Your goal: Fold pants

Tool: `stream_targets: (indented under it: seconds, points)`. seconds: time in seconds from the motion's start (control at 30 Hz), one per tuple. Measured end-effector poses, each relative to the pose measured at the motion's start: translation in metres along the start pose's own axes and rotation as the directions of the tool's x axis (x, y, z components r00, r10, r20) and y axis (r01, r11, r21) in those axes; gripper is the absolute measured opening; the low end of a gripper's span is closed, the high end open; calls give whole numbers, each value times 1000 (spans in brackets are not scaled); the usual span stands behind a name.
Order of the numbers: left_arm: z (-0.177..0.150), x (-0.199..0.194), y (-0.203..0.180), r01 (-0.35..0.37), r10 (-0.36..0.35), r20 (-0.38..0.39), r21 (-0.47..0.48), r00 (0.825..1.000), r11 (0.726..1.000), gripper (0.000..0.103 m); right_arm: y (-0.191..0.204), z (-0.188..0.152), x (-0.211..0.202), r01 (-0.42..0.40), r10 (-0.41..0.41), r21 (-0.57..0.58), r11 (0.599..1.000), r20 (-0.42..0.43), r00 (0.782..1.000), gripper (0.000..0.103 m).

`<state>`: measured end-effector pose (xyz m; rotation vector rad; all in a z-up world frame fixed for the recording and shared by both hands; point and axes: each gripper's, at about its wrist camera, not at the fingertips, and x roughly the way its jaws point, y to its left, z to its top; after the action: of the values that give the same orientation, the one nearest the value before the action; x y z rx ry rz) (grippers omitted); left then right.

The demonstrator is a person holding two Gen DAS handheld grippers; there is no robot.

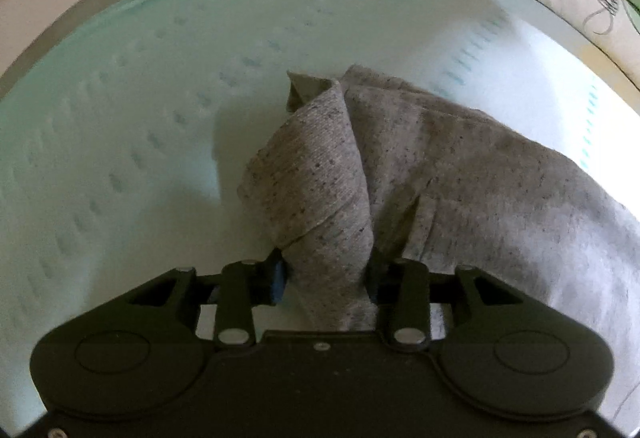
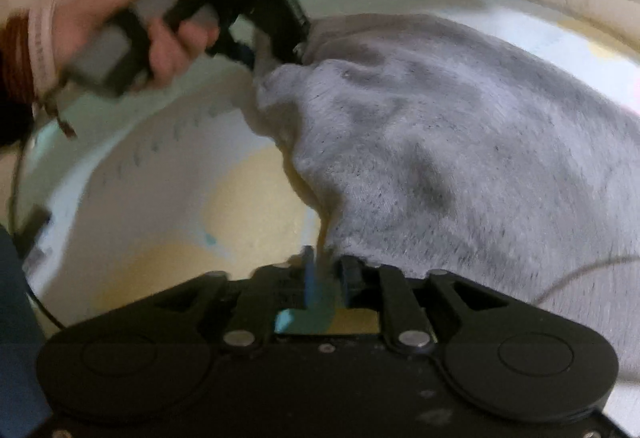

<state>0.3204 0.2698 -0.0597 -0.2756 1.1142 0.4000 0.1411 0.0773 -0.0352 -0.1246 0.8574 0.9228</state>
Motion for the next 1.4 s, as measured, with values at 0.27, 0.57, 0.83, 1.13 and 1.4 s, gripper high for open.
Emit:
stream_targets:
  seconds: [0.27, 0.57, 0.83, 1.13, 1.4]
  points:
    - [11, -27, 27, 126, -127, -44, -28, 991, 992, 53, -58, -33, -109, -70, 42, 328, 942, 92, 995, 30]
    - [13, 6, 32, 63, -75, -118, -102, 990, 993, 53, -136, -126, -315, 85, -321, 661, 745, 244, 915, 44]
    - [14, 6, 29, 78, -74, -137, 21, 988, 997, 60, -183, -147, -376, 441, -741, 761, 475, 75, 668, 44]
    - [17, -49, 34, -166, 155, 75, 172, 985, 971, 68, -187, -104, -272, 508, -698, 603, 615, 117, 706, 44]
    - [-6, -85, -20, -245, 177, 233, 304, 956, 921, 66, -193, -61, -169, 435, -551, 475, 765, 132, 824, 41]
